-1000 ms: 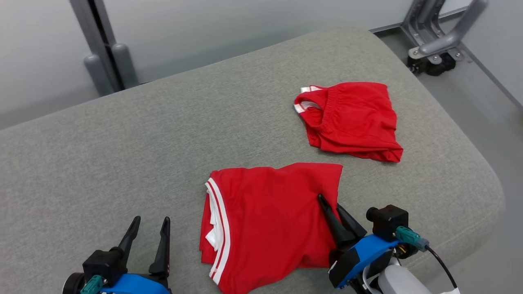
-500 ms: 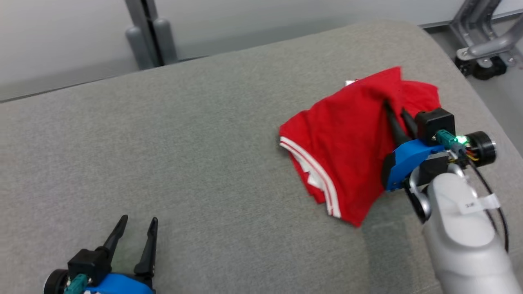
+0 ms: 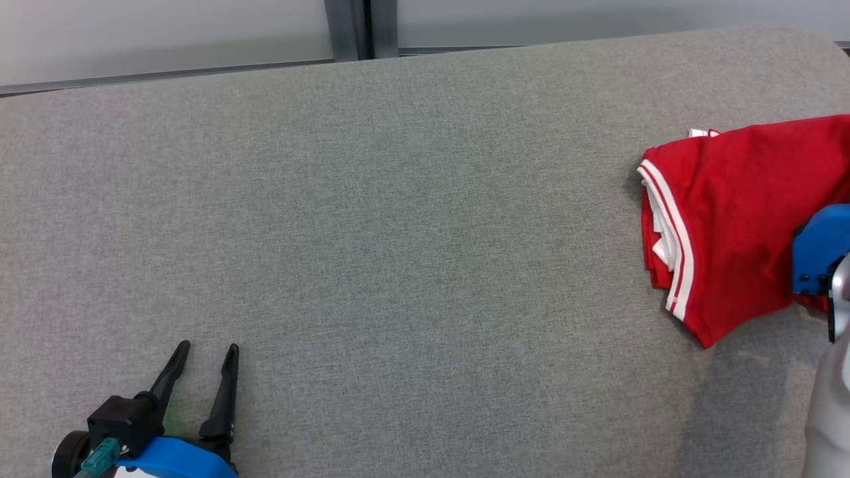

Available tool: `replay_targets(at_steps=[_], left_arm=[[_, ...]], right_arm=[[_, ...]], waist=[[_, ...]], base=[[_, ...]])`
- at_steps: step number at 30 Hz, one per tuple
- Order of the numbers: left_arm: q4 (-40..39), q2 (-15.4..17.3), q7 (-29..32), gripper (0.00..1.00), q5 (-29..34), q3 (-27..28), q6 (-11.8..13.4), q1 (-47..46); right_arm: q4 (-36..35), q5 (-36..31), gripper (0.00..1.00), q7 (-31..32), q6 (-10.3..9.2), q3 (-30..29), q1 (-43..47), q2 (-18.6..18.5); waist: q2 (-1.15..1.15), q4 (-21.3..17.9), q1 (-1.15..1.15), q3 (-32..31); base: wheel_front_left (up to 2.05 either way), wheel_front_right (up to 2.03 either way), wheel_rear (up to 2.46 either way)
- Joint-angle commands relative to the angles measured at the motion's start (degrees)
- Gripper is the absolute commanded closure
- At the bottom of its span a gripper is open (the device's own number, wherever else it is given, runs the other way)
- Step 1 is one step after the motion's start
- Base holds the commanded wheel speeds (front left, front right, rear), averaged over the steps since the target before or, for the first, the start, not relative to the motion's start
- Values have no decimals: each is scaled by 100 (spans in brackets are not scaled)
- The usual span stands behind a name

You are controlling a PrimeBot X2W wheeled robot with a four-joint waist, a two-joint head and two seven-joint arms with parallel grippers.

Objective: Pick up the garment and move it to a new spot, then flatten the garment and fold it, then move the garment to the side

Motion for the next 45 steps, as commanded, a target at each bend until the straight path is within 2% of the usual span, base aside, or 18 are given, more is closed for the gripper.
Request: replay_targets(at_steps=[1,2,6,9,13,17,20,24,29,37,45], left_arm=[[6,23,-11,0,-22,-5,9,-46],[16,27,-11,0,-31,-12,9,-53],[38,-7,-11,0,-38,-11,9,-120],[42,-53,-10,0,-31,44,9,-130],[143,-179,-11,0,62,284,9,-145],[281,-359,-11,0,213,572,9,-180],[380,-496,-10,0,324,752,9,-196],[492,-646,-11,0,495,944,9,-233],[634,-826,-10,0,720,1212,9,-204],[784,-1074,-11,0,1160,1550,9,-90],[733,-1326,-11,0,1501,1867,21,139]], right_arm=[[-128,-43,17,-16,-6,-109,31,-35],[-170,-51,0,-48,-6,-149,36,-34],[-319,-64,0,-427,-5,-334,-87,-30],[-173,92,0,-778,-5,-340,-233,-26],[487,561,0,-1607,-4,-89,-523,-22],[1115,1417,0,-2024,-4,454,-559,-24],[1421,2160,0,-2104,-4,1031,-326,-25],[1134,3116,0,-2107,-4,1756,214,-30],[896,3936,0,-2110,-4,2386,1086,-30],[810,4503,0,-2112,-4,2851,2060,-31],[671,4709,0,-2112,-4,3089,2438,-31]], waist=[[-1,34,0,24],[-1,41,0,26],[-1,59,0,-2],[-1,67,0,-65],[-1,98,0,-259],[-1,205,0,-490],[-1,336,0,-657],[-1,530,0,-819],[-1,742,0,-1043],[-1,845,0,-1414],[-1,714,0,-1695]], base=[[0,0,0],[0,0,0],[0,0,0],[0,0,0],[0,0,0],[0,0,0],[0,0,0],[0,0,0],[0,0,0],[0,0,0],[0,0,0]])
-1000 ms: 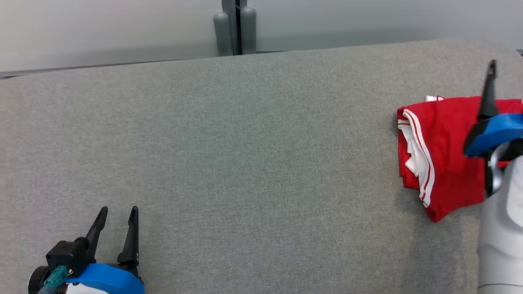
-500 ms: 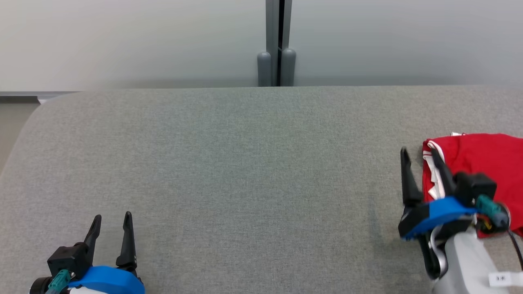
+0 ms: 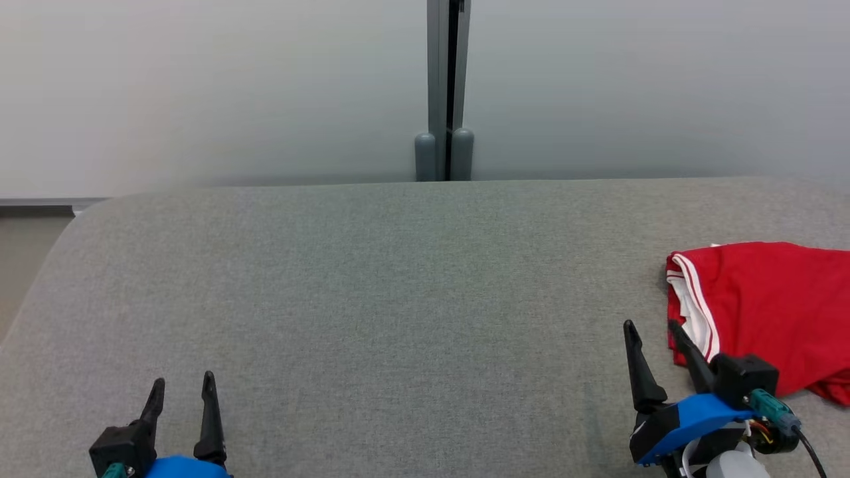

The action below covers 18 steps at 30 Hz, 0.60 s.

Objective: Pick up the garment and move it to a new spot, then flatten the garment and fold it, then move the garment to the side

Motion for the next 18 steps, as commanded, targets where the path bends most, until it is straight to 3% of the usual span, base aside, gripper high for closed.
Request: replay_targets(at_steps=[1,9,10,15,18], left_arm=[[-25,-29,-12,0,54,31,10,70],[-159,-143,-12,0,130,64,-3,208],[-126,-138,2,100,91,53,-1,154],[126,-232,49,100,61,32,-1,300],[103,-235,177,100,-280,81,-1,232]], right_arm=[[-47,42,0,-28,-2,28,99,-27],[-93,76,0,-28,-2,108,165,-26],[-51,41,100,4,0,94,94,2],[197,56,100,61,0,87,256,39],[157,396,100,182,0,22,232,37]], waist=[[1,-51,0,-58],[1,-143,0,-187],[0,-139,0,-189],[0,-138,0,-191],[0,-139,0,-186]], base=[[0,0,0],[0,0,0],[0,0,0],[0,0,0],[0,0,0]])
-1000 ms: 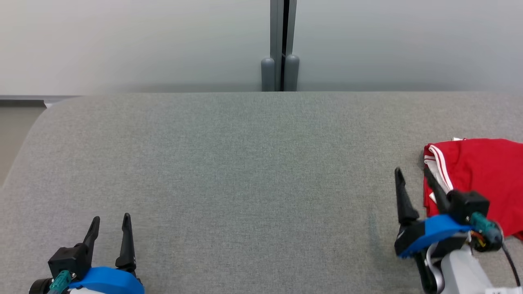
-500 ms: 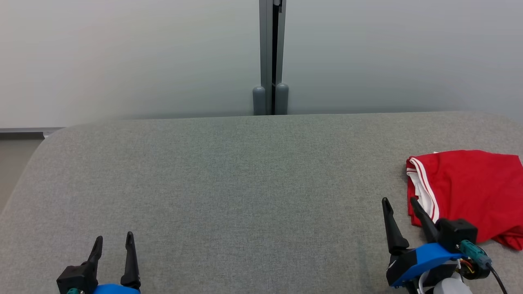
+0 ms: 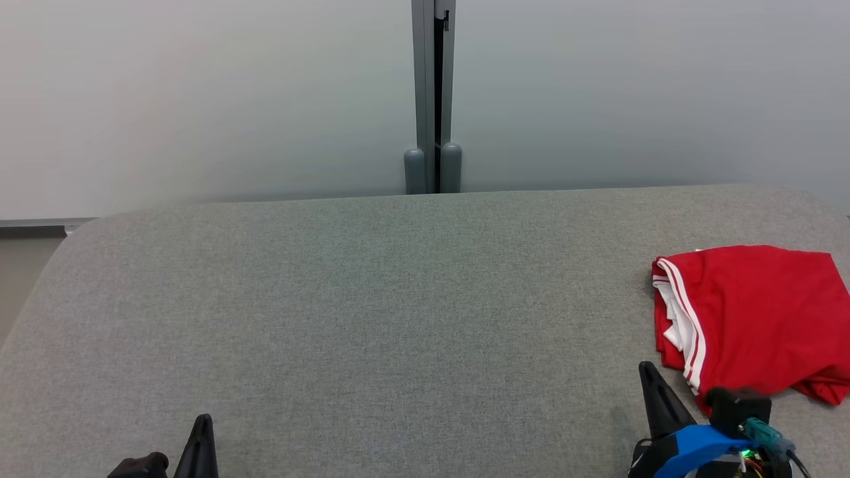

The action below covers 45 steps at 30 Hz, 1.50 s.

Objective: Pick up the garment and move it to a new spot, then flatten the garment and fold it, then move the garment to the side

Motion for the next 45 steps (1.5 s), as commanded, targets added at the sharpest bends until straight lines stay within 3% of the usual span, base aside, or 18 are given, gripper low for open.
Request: replay_targets(at_steps=[1,21,45], left_arm=[[-113,38,68,100,-263,54,0,-144],[-528,19,547,100,-2339,51,-1,-290],[-865,-1,1015,100,-4199,84,-3,-455]], right_arm=[[-129,277,100,73,0,-53,-105,-14],[-614,2309,100,550,0,-189,-10,-30],[-1013,4131,100,1013,0,-348,47,-46]], waist=[[0,-1,0,4],[0,-6,0,39],[0,-13,0,78]], base=[[0,0,0],[0,0,0],[0,0,0]])
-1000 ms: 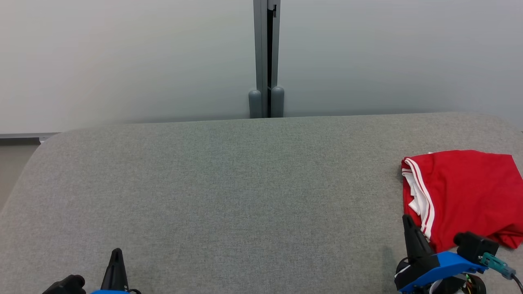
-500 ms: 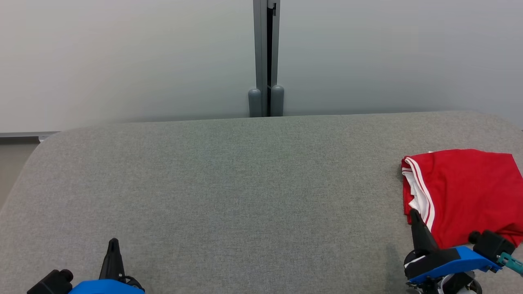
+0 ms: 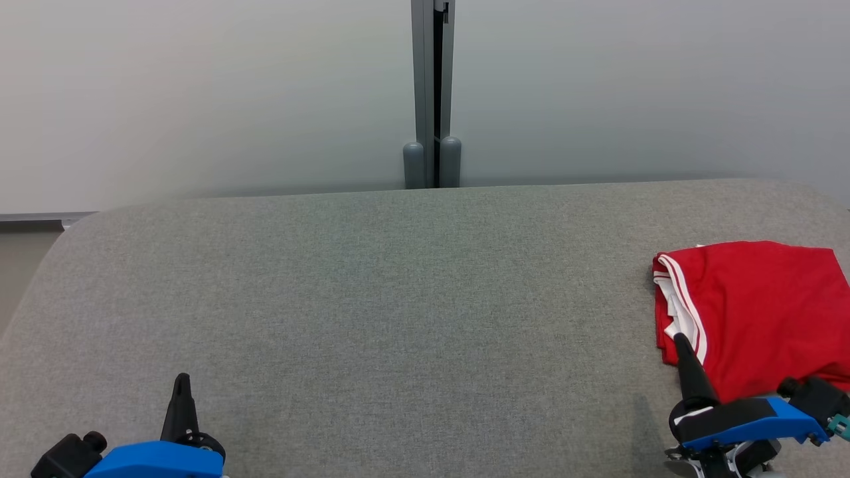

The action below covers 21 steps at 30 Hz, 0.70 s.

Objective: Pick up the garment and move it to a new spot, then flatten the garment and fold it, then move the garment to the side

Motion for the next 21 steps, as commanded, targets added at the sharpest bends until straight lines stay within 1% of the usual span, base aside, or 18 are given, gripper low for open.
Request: replay_targets(at_steps=[1,21], left_arm=[[-101,13,31,100,-132,37,-3,-185],[-333,-2,362,100,-1426,57,-4,-300]], right_arm=[[-108,140,100,35,1,-25,-5,-37],[-385,1409,100,359,1,-136,37,-49]], waist=[[0,0,0,1],[0,-5,0,36]], base=[[0,0,0],[0,0,0]])
